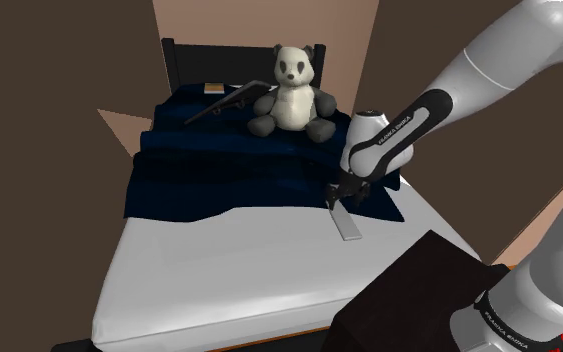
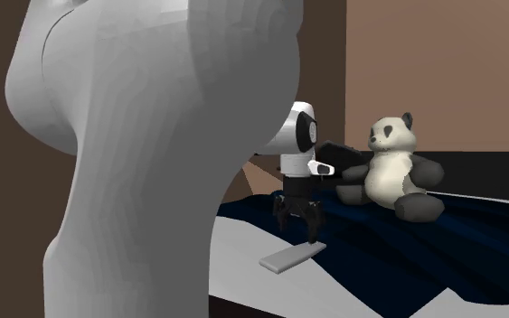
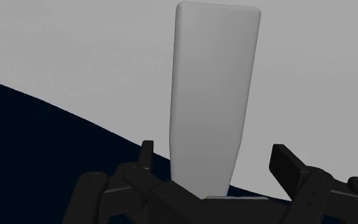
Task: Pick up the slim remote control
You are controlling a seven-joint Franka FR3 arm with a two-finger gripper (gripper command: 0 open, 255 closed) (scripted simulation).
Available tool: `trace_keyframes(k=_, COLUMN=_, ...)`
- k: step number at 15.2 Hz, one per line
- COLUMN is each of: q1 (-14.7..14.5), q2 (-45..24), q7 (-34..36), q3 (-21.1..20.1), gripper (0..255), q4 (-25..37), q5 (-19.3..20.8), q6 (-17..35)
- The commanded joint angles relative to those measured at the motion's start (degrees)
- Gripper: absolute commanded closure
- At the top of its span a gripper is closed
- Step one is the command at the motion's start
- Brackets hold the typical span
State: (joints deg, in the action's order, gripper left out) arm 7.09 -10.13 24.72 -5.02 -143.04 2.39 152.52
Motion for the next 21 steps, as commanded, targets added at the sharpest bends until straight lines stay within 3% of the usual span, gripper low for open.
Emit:
trace_keyframes(k=1, q1=-0.16, q2=-2.48, q7=0.93, q3=0.32, gripper=0, q4=0.80, q5=0.53, q6=1.68)
trace_keyframes(k=9, q1=-0.59, q2=-7.15, q7=1.70, q3=0.95, gripper=0, q4=1.35, q5=1.55, q6=5.79)
trace_keyframes(k=10, q1=-0.62, q2=-7.14, q7=1.74, q3=0.94, gripper=255, q4=1.33, q5=1.56, q6=5.80)
trace_keyframes(k=21, q1=-0.41, q2=-5.45, q7=1.42, q3=0.69, gripper=255, q4=1.09, q5=1.19, q6=4.35)
